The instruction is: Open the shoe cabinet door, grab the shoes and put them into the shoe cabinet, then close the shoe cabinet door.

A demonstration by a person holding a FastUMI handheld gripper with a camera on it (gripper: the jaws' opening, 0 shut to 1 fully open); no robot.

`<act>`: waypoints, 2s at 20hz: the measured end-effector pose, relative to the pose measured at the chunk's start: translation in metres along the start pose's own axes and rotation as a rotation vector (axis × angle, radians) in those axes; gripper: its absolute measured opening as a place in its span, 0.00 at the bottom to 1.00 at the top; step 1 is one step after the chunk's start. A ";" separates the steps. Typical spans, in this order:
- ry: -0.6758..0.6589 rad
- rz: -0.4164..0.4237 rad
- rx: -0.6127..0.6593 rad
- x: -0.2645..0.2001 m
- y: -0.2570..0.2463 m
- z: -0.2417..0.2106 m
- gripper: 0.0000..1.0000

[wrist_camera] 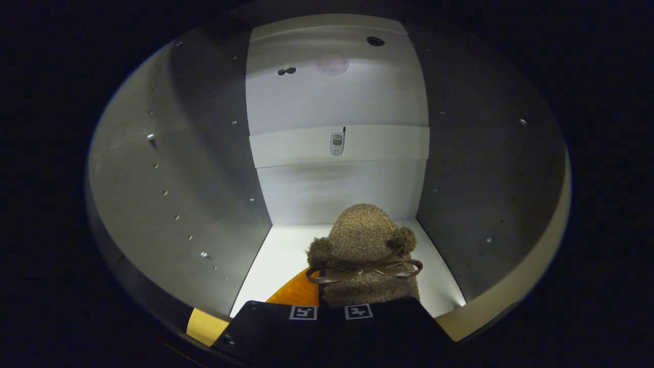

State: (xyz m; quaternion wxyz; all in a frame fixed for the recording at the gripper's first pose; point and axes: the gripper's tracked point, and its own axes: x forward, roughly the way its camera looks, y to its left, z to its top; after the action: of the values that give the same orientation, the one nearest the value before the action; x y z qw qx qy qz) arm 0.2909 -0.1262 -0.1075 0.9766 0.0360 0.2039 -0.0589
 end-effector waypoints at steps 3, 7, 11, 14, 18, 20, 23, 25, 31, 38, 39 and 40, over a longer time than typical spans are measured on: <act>0.025 -0.012 0.038 0.035 -0.003 -0.002 0.05; 0.080 -0.014 0.098 0.075 -0.009 -0.020 0.04; 0.135 -0.014 0.096 0.095 -0.008 -0.038 0.05; 0.139 -0.018 0.053 0.094 -0.007 -0.043 0.11; 0.143 -0.018 -0.037 0.079 0.000 -0.050 0.22; 0.118 -0.009 -0.054 0.064 0.005 -0.044 0.27; 0.047 -0.023 -0.045 0.038 0.003 -0.030 0.33; -0.002 -0.023 -0.039 0.013 0.003 -0.019 0.33; -0.253 0.019 -0.058 -0.108 0.026 0.036 0.33; -0.436 0.011 -0.048 -0.263 0.015 0.035 0.31; -0.453 0.001 -0.045 -0.282 0.007 0.032 0.31; -0.466 -0.013 -0.047 -0.299 0.001 0.026 0.31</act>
State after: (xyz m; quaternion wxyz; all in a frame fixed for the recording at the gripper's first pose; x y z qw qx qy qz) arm 0.0291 -0.0978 0.0369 0.9974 -0.0026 -0.0256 -0.0673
